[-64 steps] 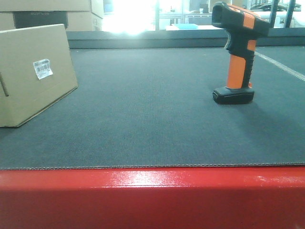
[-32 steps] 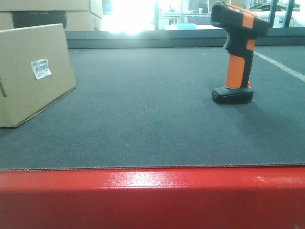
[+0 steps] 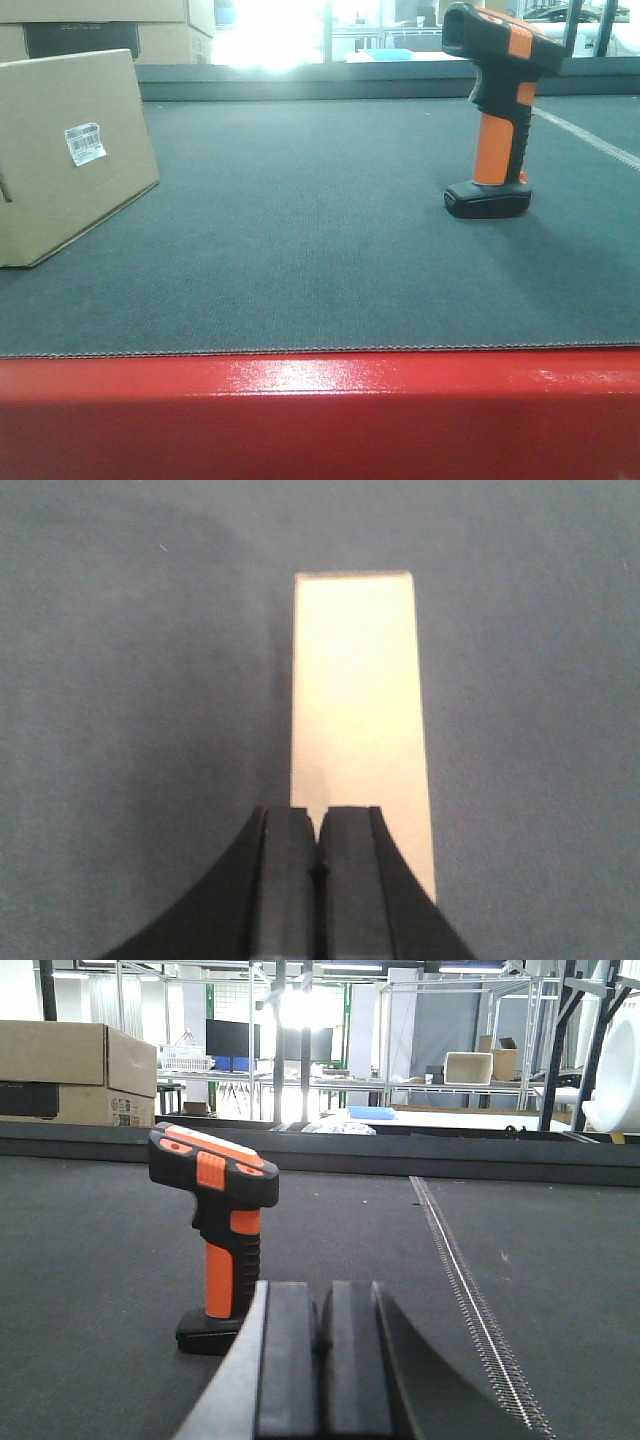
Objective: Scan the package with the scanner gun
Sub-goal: 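Close the left gripper on the edge of the cardboard box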
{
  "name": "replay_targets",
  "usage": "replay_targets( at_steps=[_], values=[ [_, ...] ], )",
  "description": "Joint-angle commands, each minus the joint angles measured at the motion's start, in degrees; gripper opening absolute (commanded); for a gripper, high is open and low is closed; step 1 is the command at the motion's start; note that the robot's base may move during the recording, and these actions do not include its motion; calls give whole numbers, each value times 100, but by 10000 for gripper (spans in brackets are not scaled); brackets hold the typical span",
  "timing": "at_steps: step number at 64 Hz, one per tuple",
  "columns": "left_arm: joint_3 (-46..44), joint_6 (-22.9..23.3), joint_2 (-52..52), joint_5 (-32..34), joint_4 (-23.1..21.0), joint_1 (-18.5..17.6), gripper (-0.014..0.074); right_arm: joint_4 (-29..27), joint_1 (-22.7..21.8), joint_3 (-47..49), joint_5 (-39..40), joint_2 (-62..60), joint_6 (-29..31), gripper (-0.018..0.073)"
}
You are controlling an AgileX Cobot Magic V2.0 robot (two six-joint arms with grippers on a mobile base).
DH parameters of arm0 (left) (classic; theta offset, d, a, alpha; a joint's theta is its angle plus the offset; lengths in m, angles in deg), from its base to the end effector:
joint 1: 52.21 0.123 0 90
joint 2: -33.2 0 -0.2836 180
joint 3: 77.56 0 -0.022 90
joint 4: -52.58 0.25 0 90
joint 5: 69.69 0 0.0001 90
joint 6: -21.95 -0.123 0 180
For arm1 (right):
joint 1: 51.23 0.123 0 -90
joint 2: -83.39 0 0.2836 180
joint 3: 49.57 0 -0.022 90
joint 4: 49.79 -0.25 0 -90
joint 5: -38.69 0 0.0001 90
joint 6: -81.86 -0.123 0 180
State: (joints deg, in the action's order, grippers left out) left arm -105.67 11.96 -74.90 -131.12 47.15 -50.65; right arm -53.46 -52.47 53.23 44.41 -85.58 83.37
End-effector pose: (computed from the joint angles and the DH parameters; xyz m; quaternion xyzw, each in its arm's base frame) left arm 0.4071 0.0009 0.3619 0.0617 0.9408 -0.0133 0.3330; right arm 0.0928 -0.0028 0.2229 0.0219 0.6591 0.0038 0.7517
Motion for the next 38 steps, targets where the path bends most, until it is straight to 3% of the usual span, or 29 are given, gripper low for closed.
replay_targets(
  at_steps=[1, 7, 14, 21, 29, 38],
  values=[
    [-176, -54, -102, -184, -75, -20, -65, 3, -29, 3, 118, -16, 0, -162],
    [-187, -52, -207, -227, -75, -20, 86, 3, -29, 3, 118, -16, 0, -162],
    [-187, -52, -274, -174, -75, -20, 342, 3, -29, 3, 118, -16, 0, -162],
    [-187, -52, -273, -90, -92, -20, 498, 3, -29, 3, 118, -16, 0, -162],
    [-187, -52, -354, -143, -233, -62, 588, 3, -29, 3, 118, -16, 0, -162],
    [-187, -52, -583, -359, -222, -237, 591, 3, -29, 3, 118, -16, 0, -162]
  ],
)
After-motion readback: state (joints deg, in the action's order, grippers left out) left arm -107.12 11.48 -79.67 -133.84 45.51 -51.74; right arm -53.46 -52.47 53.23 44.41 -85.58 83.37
